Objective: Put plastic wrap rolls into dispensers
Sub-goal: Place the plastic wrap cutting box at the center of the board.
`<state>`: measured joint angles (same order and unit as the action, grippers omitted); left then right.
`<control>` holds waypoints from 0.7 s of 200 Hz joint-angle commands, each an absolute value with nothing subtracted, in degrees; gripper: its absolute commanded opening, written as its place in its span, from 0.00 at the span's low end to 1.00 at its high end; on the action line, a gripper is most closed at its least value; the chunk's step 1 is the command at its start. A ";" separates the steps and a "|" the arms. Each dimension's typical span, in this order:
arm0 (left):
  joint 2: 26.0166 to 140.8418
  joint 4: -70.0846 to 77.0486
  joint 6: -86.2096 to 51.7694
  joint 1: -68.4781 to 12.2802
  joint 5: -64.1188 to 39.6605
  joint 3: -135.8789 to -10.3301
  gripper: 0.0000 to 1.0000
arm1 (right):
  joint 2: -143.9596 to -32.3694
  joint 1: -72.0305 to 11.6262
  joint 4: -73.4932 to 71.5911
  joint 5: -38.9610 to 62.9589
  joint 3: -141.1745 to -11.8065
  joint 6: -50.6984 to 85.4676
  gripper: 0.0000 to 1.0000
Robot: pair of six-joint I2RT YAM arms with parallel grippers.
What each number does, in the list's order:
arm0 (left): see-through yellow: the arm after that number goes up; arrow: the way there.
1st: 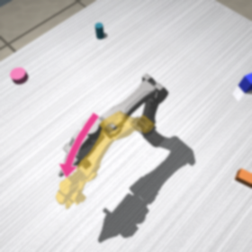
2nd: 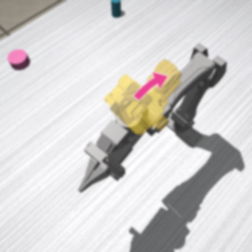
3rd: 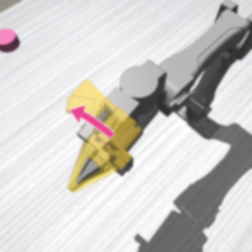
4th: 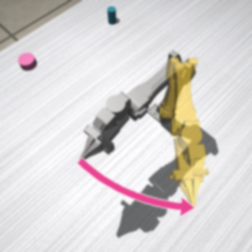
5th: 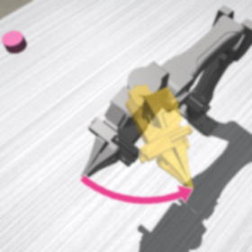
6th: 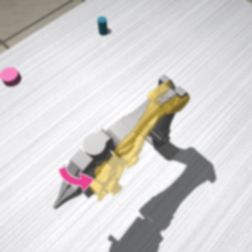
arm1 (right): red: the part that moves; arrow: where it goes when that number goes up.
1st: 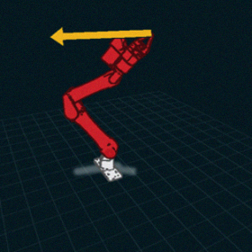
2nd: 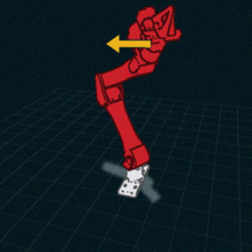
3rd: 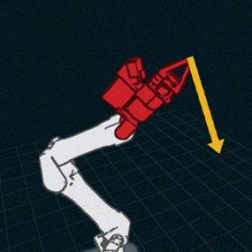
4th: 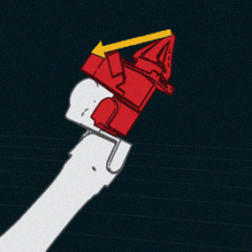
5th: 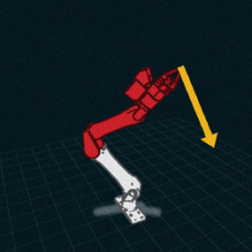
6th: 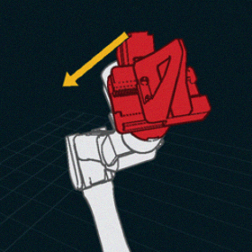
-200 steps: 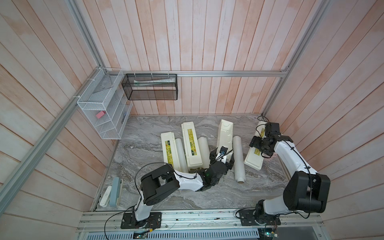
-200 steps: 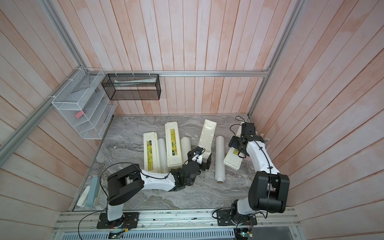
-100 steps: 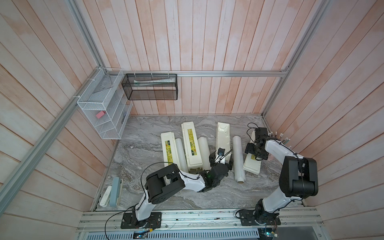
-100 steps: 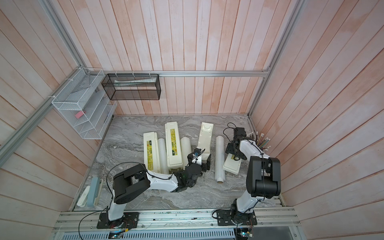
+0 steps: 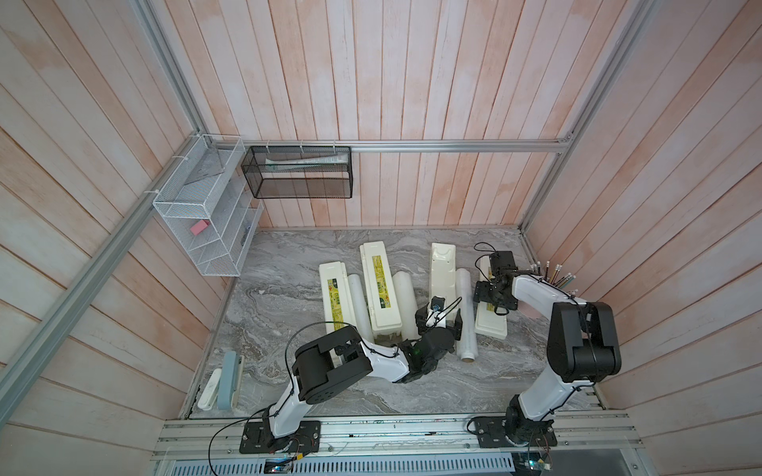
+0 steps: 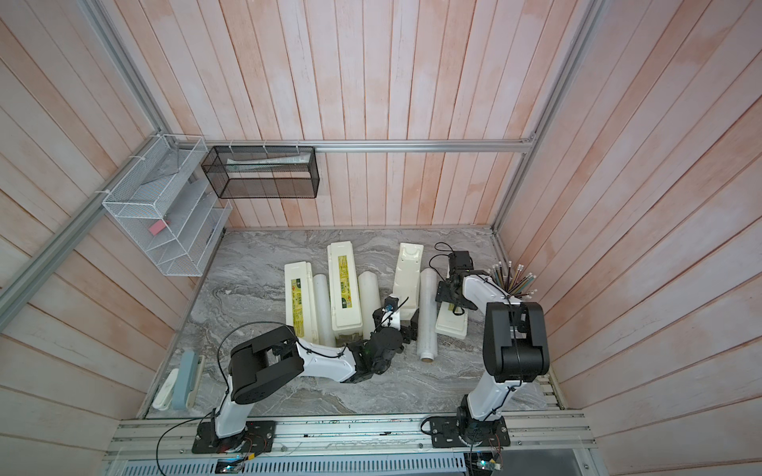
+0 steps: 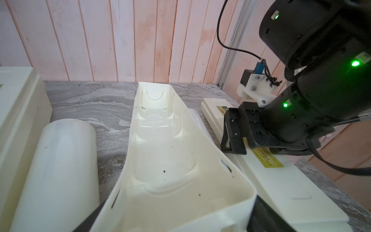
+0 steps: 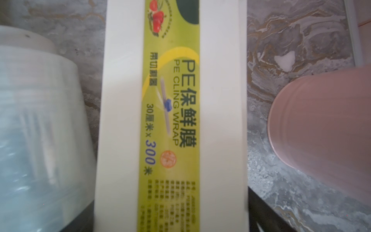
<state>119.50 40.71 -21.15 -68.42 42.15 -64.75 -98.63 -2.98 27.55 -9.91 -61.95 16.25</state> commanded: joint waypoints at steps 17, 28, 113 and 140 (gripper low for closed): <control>121.18 36.34 -25.40 -68.64 39.16 -65.92 0.95 | -101.22 -3.16 28.42 -12.69 -63.63 15.24 0.87; 121.19 35.45 -25.68 -68.64 38.81 -66.06 0.97 | -101.37 -3.22 28.30 -12.71 -63.50 15.29 0.90; 117.10 35.12 -23.29 -68.49 37.43 -64.04 1.00 | -93.47 -3.99 32.27 -9.70 -64.58 18.54 0.98; 113.03 34.67 -21.26 -66.33 30.76 -62.90 1.00 | -89.17 -5.06 32.40 -4.14 -62.94 19.72 0.94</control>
